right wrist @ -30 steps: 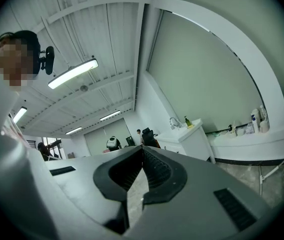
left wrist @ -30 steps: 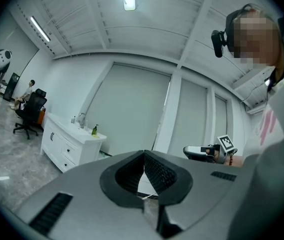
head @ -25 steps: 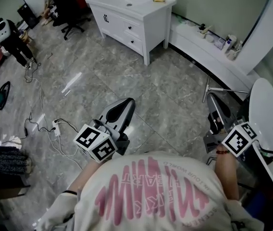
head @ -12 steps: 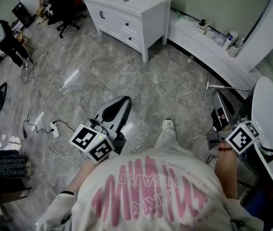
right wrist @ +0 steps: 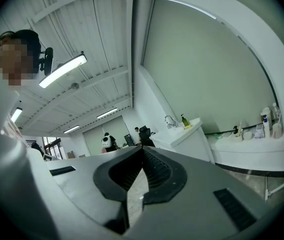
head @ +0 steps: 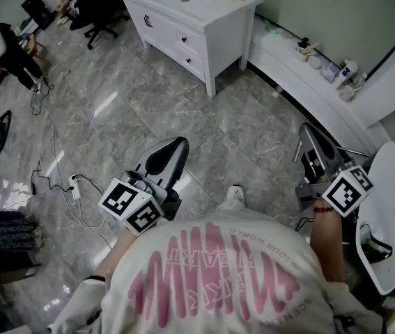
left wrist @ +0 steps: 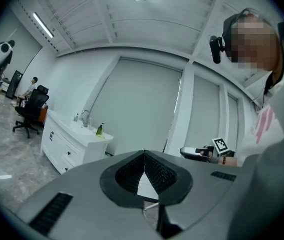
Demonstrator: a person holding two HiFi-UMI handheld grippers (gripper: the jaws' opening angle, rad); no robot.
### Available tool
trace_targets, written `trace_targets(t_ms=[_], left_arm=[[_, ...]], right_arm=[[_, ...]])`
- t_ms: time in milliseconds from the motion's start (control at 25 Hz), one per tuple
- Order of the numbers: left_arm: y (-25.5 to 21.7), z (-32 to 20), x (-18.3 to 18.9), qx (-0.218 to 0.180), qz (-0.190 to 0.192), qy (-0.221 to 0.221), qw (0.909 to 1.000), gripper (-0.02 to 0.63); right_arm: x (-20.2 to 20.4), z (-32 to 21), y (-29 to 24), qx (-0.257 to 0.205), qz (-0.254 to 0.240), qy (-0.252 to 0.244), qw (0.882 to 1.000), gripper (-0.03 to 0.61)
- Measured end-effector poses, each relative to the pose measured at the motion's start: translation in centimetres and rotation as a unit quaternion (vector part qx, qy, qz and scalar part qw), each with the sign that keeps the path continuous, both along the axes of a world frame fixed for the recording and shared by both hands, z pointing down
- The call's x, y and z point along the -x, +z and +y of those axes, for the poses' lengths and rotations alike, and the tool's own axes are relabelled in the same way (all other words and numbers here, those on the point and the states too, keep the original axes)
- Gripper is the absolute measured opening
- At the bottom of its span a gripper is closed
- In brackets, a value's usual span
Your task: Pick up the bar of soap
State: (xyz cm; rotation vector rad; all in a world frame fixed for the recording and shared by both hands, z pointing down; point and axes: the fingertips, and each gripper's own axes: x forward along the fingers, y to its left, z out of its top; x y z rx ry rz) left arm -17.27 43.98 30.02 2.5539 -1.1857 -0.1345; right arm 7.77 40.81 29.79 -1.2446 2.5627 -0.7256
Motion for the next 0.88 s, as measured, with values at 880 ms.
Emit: trace_targets(t_ms=[880], left_arm=[[1.3, -16.1, -7.6, 0.006, -0.013, -0.025, 0.9996, 0.008]], right_arm=[[-6.3, -16.3, 2.9, 0.018, 0.017, -0.047, 0.999, 0.011]])
